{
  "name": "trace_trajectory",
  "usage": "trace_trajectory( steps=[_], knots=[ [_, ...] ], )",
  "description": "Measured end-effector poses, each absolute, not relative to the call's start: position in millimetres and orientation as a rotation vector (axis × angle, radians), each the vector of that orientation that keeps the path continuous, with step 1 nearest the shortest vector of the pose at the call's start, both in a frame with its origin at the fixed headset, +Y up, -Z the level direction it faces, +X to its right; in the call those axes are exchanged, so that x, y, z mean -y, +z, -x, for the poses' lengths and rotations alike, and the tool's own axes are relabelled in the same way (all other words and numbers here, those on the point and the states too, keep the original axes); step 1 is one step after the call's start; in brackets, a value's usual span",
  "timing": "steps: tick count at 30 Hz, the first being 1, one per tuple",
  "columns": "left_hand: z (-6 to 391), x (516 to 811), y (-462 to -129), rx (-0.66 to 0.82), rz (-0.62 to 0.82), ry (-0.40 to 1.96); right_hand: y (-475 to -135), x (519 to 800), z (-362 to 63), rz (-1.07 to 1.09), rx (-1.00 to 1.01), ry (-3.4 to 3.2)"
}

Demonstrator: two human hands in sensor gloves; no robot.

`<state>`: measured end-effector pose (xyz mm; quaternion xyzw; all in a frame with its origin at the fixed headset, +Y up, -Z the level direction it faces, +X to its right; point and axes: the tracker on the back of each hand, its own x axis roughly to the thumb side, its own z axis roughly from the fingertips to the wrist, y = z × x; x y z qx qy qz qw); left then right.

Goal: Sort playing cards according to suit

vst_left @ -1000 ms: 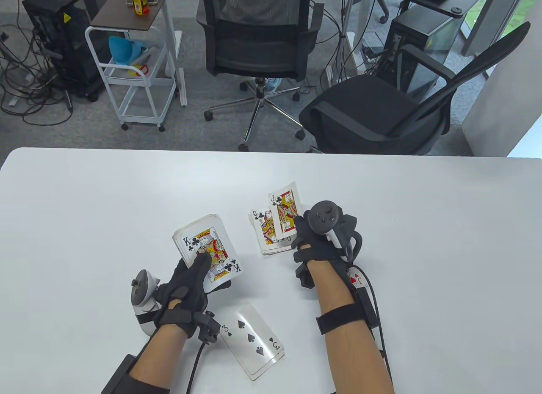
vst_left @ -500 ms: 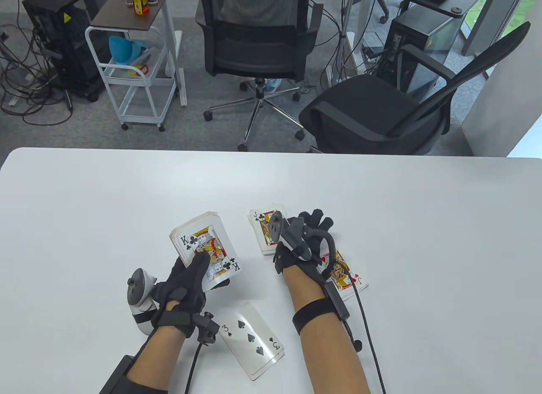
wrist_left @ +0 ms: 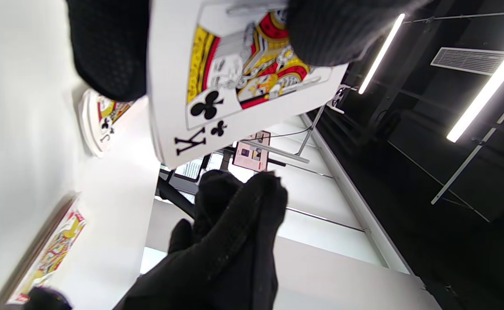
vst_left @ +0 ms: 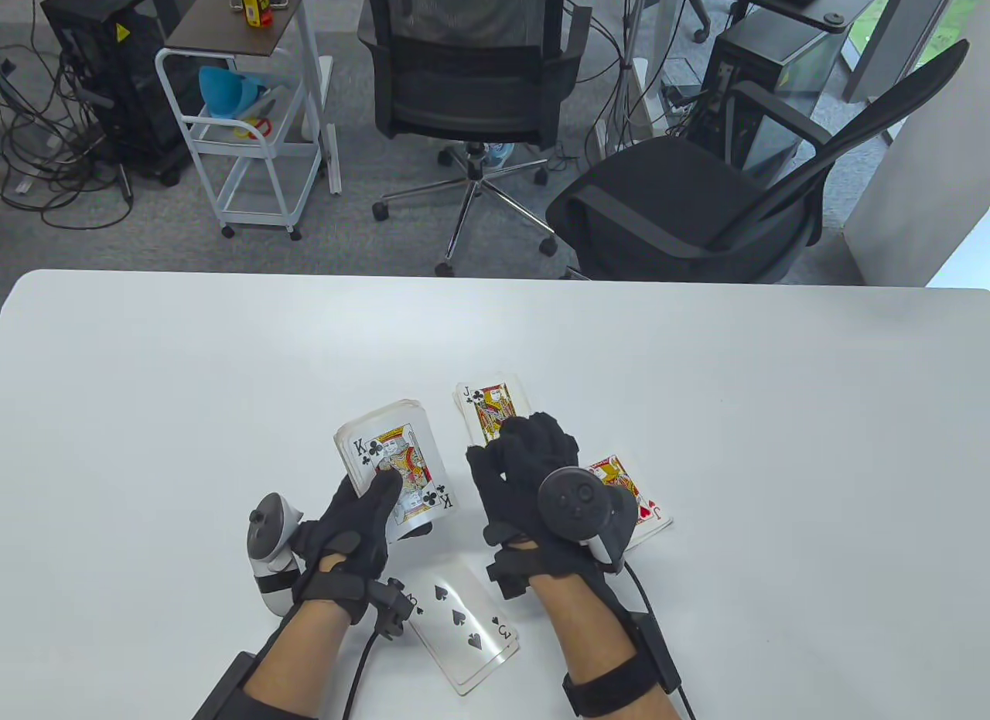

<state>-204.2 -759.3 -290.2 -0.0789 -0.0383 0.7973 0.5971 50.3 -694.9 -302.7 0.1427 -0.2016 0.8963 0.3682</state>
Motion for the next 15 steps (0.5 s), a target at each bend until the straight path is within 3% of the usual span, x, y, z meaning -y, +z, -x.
trace_trajectory(
  steps=[3, 15],
  knots=[
    [200.8, 763.2, -290.1, 0.082, 0.202, 1.836, -293.4, 697.7, -43.2, -0.491, 0.716, 2.501],
    [184.6, 763.1, -287.1, 0.118, 0.254, 1.779, -289.5, 707.9, -39.0, -0.514, 0.405, 2.427]
  ],
)
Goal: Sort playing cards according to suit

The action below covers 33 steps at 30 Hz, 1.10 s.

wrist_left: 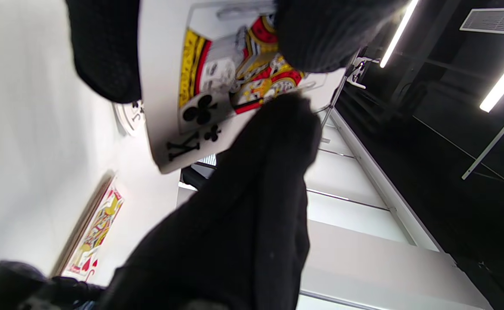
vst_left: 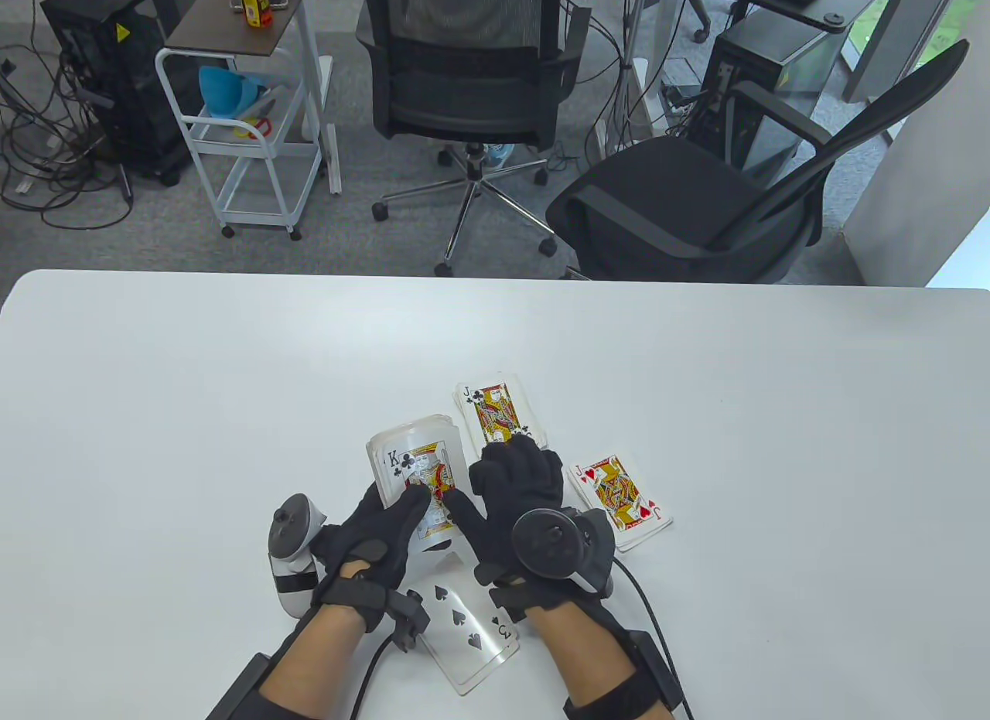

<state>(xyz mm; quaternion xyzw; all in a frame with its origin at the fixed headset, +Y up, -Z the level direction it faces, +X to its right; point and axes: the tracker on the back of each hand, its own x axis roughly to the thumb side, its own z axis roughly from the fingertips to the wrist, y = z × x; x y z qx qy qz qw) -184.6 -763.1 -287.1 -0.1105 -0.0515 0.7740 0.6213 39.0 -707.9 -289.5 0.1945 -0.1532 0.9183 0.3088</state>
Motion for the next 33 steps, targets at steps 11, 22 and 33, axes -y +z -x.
trace_trajectory(
  steps=[11, 22, 33],
  knots=[
    [187.7, 765.1, -286.3, 0.115, 0.265, 1.81, -290.2, 715.0, -35.9, -0.468, 0.361, 2.285],
    [188.1, 765.6, -285.3, 0.117, 0.301, 1.844, -290.3, 711.4, -42.2, -0.421, 0.412, 2.211],
    [195.7, 763.2, -286.5, 0.092, 0.299, 1.872, -297.2, 715.6, -56.5, -0.301, 0.351, 2.237]
  ],
)
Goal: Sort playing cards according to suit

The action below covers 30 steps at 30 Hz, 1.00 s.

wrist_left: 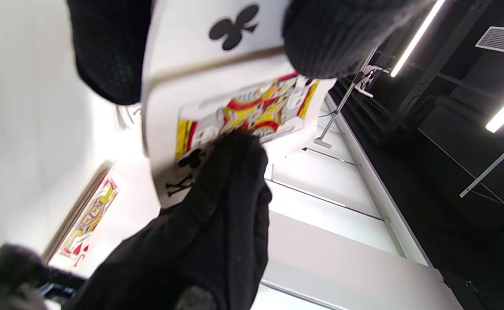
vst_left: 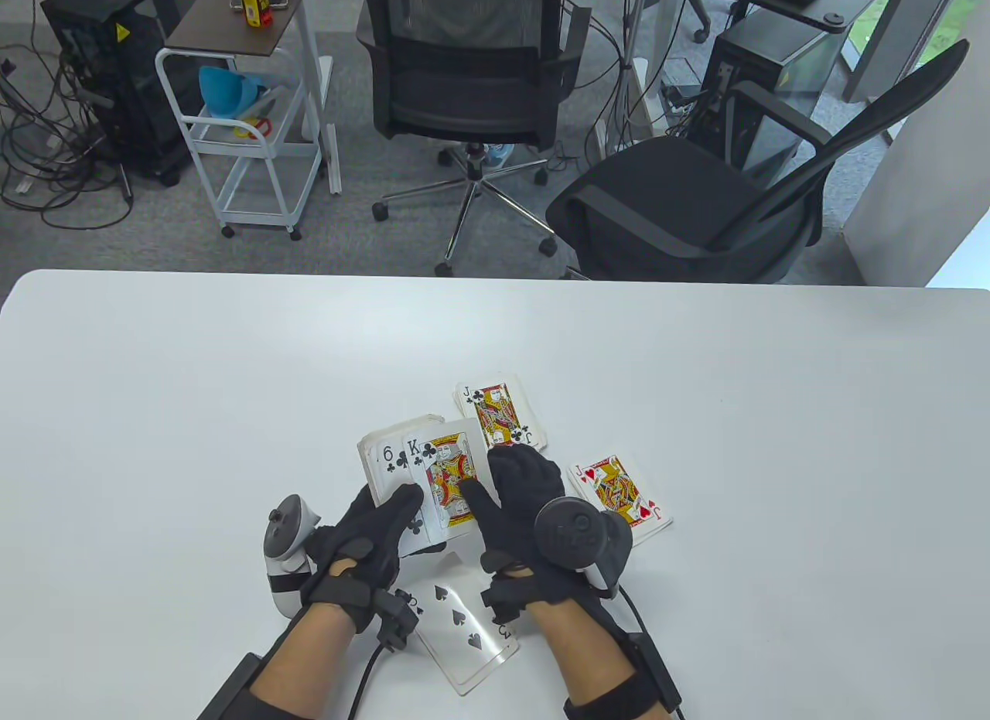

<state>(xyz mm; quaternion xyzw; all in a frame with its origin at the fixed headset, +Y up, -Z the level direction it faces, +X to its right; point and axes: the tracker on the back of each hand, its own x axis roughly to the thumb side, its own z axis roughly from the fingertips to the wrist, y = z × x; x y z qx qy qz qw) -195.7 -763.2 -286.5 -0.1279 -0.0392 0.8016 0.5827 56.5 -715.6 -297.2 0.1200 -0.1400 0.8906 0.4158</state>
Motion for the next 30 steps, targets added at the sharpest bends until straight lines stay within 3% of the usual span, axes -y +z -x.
trace_trajectory(
  steps=[20, 30],
  knots=[
    [230.3, 741.3, -291.7, 0.121, 0.121, 1.981, -310.7, 710.9, -93.3, -0.152, 0.253, 2.278],
    [232.1, 742.6, -292.4, 0.117, 0.108, 1.987, -313.5, 709.3, -94.6, -0.145, 0.18, 2.322]
  ],
)
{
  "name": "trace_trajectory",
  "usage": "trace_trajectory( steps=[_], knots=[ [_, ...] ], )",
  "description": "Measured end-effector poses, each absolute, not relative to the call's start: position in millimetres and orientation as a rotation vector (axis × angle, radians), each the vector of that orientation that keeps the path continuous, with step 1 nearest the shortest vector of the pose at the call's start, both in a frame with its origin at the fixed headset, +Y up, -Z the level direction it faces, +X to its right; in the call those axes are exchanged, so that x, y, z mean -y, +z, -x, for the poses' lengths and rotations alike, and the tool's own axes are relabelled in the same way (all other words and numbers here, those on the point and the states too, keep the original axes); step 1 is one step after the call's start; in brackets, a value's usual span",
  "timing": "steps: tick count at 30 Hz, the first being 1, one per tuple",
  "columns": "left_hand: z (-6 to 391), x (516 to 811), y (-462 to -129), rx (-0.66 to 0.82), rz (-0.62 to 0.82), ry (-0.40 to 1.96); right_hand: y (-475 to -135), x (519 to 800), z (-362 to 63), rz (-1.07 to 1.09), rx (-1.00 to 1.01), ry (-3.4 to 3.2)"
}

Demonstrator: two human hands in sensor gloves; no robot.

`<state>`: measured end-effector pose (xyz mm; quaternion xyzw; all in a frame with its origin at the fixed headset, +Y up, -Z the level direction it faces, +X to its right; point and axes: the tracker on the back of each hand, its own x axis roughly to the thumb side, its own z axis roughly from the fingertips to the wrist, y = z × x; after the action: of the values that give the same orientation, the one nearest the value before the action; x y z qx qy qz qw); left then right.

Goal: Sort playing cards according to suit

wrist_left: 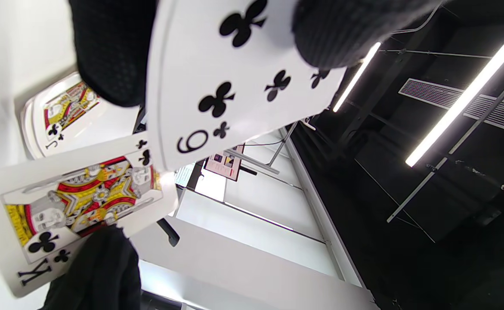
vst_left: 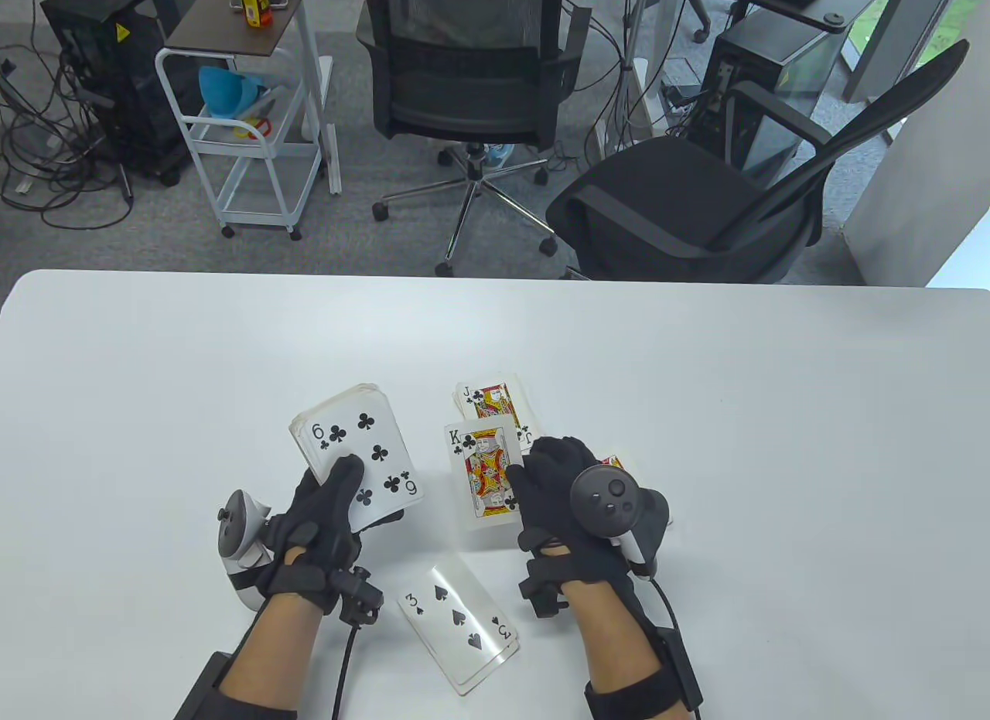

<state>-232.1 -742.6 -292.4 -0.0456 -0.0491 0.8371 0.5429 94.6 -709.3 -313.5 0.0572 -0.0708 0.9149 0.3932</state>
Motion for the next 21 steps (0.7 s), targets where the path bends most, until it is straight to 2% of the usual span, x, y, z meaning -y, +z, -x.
trace_trajectory(
  steps=[5, 8, 16, 21],
  knots=[
    [230.4, 743.2, -294.0, 0.112, 0.111, 1.992, -323.6, 706.8, -103.2, -0.059, 0.224, 2.379],
    [228.1, 744.0, -295.5, 0.116, 0.123, 1.985, -344.5, 705.2, -102.1, -0.001, 0.23, 2.487],
    [227.5, 746.3, -295.9, 0.108, 0.136, 1.965, -422.5, 708.6, -73.2, 0.068, -0.033, 2.695],
    [224.6, 745.9, -296.8, 0.115, 0.144, 1.961, -453.8, 731.7, -44.7, 0.127, -0.174, 2.874]
  ],
)
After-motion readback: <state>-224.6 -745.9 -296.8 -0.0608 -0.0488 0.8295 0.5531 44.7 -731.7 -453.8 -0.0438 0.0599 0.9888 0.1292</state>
